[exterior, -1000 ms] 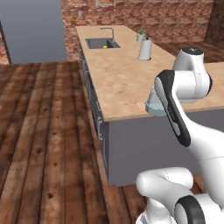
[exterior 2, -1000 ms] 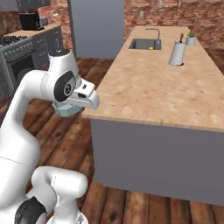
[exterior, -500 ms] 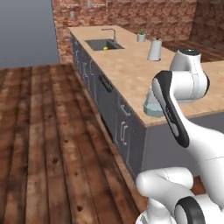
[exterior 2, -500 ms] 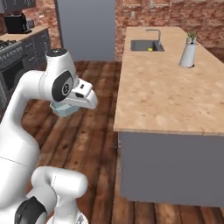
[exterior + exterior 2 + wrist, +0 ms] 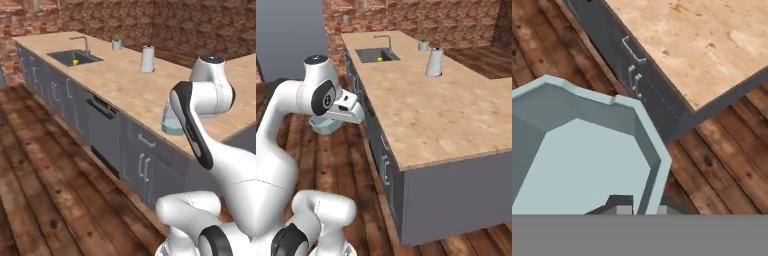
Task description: Pick the cup and tupperware and place them in the sink. Then turn on the water.
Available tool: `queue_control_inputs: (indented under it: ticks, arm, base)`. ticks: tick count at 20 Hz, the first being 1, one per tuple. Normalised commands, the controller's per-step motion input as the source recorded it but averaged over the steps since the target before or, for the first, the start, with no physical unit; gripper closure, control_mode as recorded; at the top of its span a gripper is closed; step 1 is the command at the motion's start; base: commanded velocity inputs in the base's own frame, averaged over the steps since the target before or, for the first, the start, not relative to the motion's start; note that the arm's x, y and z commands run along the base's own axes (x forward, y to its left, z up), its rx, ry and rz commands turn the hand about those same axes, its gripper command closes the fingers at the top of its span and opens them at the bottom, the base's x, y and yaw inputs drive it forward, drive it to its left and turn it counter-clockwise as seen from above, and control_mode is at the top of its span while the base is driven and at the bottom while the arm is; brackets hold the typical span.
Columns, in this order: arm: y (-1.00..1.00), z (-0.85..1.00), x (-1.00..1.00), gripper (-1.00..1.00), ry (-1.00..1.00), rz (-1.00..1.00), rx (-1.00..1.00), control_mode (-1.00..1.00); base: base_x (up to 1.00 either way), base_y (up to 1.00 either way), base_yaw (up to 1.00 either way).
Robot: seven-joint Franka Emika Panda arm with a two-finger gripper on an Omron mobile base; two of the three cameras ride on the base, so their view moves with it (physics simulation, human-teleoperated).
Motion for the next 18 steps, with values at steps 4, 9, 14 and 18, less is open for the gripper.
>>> queue_control_inputs:
  ticks: [4,9,14,18]
  arm:
    - [0.00,0.00,0.00,1.00,0.00,0.00,0.00,1.00]
    - [0.00,0.00,0.00,1.00,0.00,0.00,0.00,1.00]
    - [0.00,0.00,0.00,1.00,0.00,0.00,0.00,1.00]
    - [0.00,0.00,0.00,1.00,0.00,0.00,0.00,1.00]
  base:
    - [0.72,0.67,-0.61]
    - [0.50,0.71,-0.54]
    - [0.33,0.93,-0.52]
    - [0.06,1.00,-0.41]
